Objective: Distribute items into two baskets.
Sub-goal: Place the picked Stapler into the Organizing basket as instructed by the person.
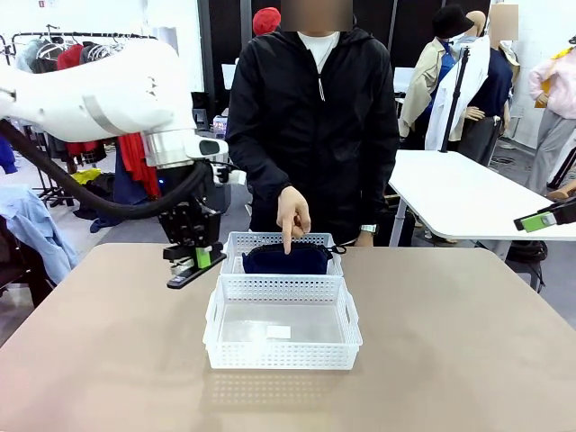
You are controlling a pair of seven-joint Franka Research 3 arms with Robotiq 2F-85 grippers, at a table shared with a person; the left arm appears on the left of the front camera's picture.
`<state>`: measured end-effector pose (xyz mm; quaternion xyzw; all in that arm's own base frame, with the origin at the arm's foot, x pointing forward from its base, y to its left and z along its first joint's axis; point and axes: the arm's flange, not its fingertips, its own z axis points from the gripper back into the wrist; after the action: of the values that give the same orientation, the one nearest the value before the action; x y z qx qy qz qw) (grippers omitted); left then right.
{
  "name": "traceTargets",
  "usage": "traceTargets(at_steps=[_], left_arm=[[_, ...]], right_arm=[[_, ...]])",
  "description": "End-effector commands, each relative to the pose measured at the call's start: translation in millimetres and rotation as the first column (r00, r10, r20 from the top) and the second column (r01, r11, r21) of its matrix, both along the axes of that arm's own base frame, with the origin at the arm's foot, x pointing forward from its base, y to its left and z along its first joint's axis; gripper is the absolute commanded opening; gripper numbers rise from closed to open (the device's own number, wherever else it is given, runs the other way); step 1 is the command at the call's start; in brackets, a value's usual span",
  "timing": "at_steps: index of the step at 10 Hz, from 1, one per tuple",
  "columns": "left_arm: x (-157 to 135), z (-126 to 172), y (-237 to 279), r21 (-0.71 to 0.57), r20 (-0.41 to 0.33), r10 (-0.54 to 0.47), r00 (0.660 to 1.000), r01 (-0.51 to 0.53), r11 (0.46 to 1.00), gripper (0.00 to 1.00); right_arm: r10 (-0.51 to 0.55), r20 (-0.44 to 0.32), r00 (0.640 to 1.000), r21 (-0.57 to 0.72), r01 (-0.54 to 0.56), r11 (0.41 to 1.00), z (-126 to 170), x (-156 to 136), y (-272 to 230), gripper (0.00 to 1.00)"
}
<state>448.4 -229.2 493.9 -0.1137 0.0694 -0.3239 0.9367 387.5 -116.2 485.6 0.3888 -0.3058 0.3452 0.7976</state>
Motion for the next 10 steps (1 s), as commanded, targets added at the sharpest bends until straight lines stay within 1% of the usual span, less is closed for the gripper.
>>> traceTargets(at_steps=[1,3,5,8,10], left_arm=[[10.5,-4.0,-13.3,-0.036,0.011,-0.095,0.995,0.095,0.995,0.12],[18.4,-9.0,-35.4,-0.055,0.042,-0.166,0.985,0.168,0.984,0.12],[22.4,-20.8,-59.1,-0.065,0.038,-0.229,0.973,0.231,0.971,0.12],[23.3,-40.4,-87.5,-0.051,0.076,-0.285,0.956,0.289,0.956,0.12],[23.5,-51.5,-102.8,-0.015,0.122,-0.318,0.940,0.322,0.947,0.12]], right_arm=[[-0.005,0.002,1.000,0.009,0.005,1.000,2.1,0.3,1.0,1.00],[-0.005,0.002,1.000,0.009,0.005,1.000,2.1,0.3,1.0,1.00],[-0.005,0.002,1.000,0.009,0.005,1.000,2.1,0.3,1.0,1.00],[-0.005,0.002,1.000,0.009,0.005,1.000,2.1,0.3,1.0,1.00],[-0.005,0.002,1.000,0.009,0.005,1.000,2.1,0.3,1.0,1.00]])
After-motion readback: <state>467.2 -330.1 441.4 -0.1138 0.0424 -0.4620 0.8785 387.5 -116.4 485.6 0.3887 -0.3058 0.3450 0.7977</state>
